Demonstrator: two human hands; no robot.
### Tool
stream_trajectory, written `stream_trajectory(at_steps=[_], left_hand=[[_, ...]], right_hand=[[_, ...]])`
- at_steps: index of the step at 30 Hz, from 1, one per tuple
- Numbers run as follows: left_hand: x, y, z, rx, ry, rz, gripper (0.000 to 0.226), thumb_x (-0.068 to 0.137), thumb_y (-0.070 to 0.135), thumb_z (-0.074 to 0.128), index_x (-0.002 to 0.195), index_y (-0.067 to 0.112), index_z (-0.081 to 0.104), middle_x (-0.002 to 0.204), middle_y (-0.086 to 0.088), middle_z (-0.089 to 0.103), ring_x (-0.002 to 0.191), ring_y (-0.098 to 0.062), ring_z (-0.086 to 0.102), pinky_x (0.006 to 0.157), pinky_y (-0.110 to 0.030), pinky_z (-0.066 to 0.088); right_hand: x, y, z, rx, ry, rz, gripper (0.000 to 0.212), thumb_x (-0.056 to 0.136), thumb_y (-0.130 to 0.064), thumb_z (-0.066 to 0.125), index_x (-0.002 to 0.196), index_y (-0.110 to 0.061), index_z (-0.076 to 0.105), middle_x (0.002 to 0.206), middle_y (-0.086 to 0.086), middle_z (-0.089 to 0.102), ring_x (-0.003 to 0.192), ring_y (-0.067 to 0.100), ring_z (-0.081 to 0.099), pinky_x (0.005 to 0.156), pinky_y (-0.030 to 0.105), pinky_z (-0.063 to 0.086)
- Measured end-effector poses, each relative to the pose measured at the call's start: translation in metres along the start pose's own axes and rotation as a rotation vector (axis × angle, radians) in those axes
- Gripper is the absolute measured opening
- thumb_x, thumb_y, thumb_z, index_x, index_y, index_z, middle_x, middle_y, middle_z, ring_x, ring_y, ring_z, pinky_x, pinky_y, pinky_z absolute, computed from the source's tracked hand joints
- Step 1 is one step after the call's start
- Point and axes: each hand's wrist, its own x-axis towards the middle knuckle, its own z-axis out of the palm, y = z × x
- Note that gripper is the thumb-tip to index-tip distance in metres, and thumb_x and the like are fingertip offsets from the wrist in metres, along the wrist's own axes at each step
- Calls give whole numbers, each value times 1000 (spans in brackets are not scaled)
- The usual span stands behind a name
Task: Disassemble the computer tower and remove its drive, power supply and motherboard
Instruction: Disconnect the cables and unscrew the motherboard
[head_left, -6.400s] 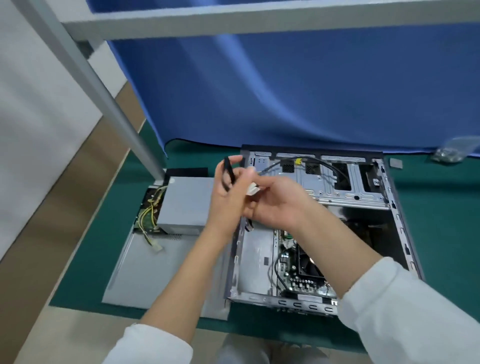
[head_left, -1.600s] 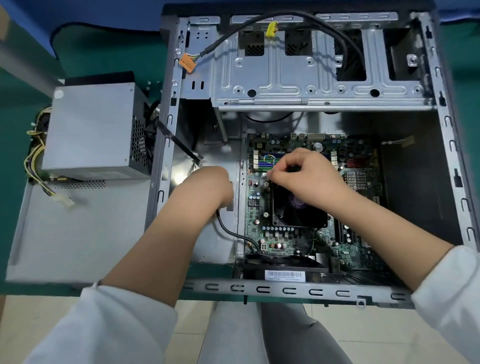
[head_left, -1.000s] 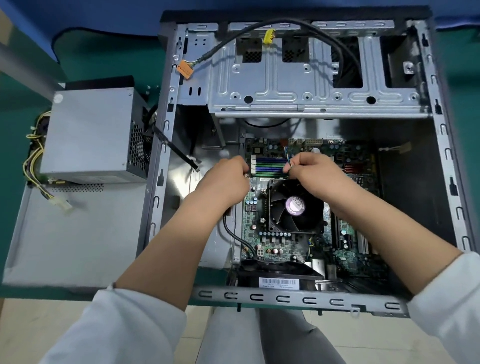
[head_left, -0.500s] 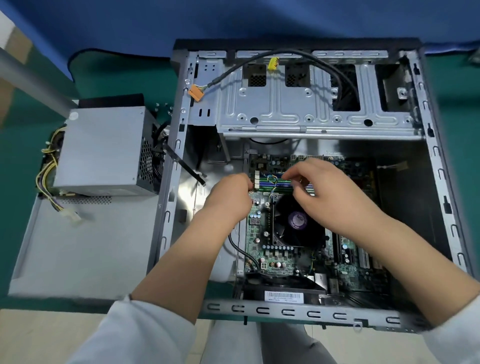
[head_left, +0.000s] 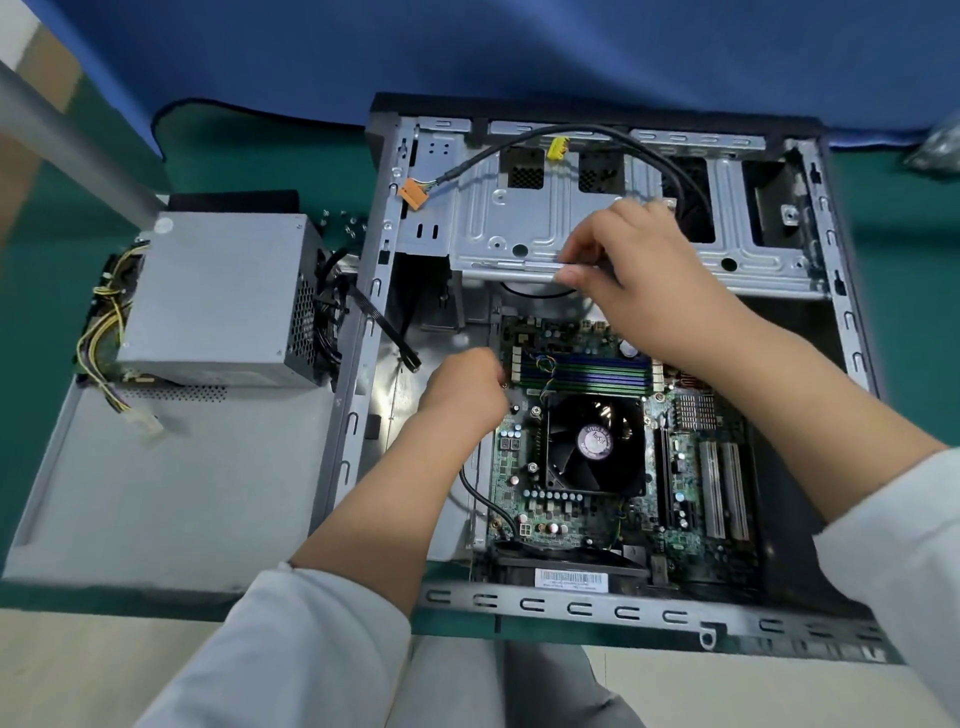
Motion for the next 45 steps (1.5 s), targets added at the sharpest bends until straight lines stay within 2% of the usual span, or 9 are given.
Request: stream_trajectory(at_steps=[13, 16, 20, 24, 29, 35, 38, 41, 45], left_hand=[[-1, 5, -1, 66, -9, -9, 29, 91, 4, 47, 119, 6, 52, 115, -11, 59, 99, -27, 56, 78, -34, 47], [-2, 9, -2, 47, 1, -17, 35, 92, 4, 45, 126, 2, 35, 112, -16, 57, 97, -30, 55, 70, -35, 42], [0, 12, 1, 23, -14, 4, 33, 100, 24, 35, 126, 4, 39, 129, -16, 50, 117, -33, 47, 89, -39, 42], [2, 13, 5, 50, -32, -2, 55, 100, 47, 28, 131, 3, 41, 136, -20, 42, 125, -37, 39, 100, -44, 37], [1, 14, 8, 114, -33, 8, 48, 99, 33, 43, 134, 2, 35, 142, -20, 32, 128, -36, 35, 101, -42, 34], [-4, 15, 12, 227, -81, 32, 41, 97, 15, 45, 134, 1, 33, 145, -21, 16, 129, -36, 29, 99, -41, 35], [-2, 14, 13, 250, -84, 36, 41, 94, 8, 43, 133, 1, 33, 139, -19, 23, 127, -36, 31, 98, -40, 36], [-2, 15, 15, 260, -83, 32, 45, 91, 7, 44, 134, 1, 32, 139, -17, 23, 128, -35, 30, 99, -40, 36], [-1, 16, 13, 261, -75, 30, 44, 93, 9, 45, 135, 2, 33, 139, -17, 24, 127, -34, 32, 96, -38, 37]], right_hand=[[-7, 1, 7, -86, 73, 31, 16, 98, -32, 45, 101, -18, 53, 97, -7, 41, 101, 20, 36, 80, 28, 21], [-37, -2, 2, 199, 126, 37, 7, 98, -26, 47, 93, -21, 48, 80, -14, 49, 78, 4, 40, 67, 18, 29], [-73, 6, 17, 508, -68, 312, 3, 93, -24, 54, 90, -23, 54, 64, -8, 64, 47, 2, 47, 47, 11, 36], [-73, 15, 34, 962, 13, 710, 3, 92, -12, 59, 92, -13, 63, 59, -3, 65, 47, 8, 54, 46, 18, 42], [-47, 8, 48, 1244, 162, 843, 1, 88, -5, 62, 89, -4, 61, 68, 2, 65, 50, 8, 53, 44, 16, 39], [-17, -3, 78, 761, 144, 557, 15, 92, -11, 57, 78, -16, 61, 72, -1, 65, 49, -1, 55, 52, 10, 40], [-19, -2, 90, 471, 184, 468, 16, 95, -16, 51, 95, -8, 64, 83, 3, 70, 74, 11, 64, 68, 20, 44], [-22, -4, 96, 361, 203, 370, 22, 96, -18, 49, 103, -4, 64, 98, 14, 69, 91, 29, 61, 73, 26, 37], [-17, -2, 97, 343, 173, 357, 21, 95, -13, 46, 106, -7, 63, 101, 12, 68, 93, 27, 61, 71, 24, 36]])
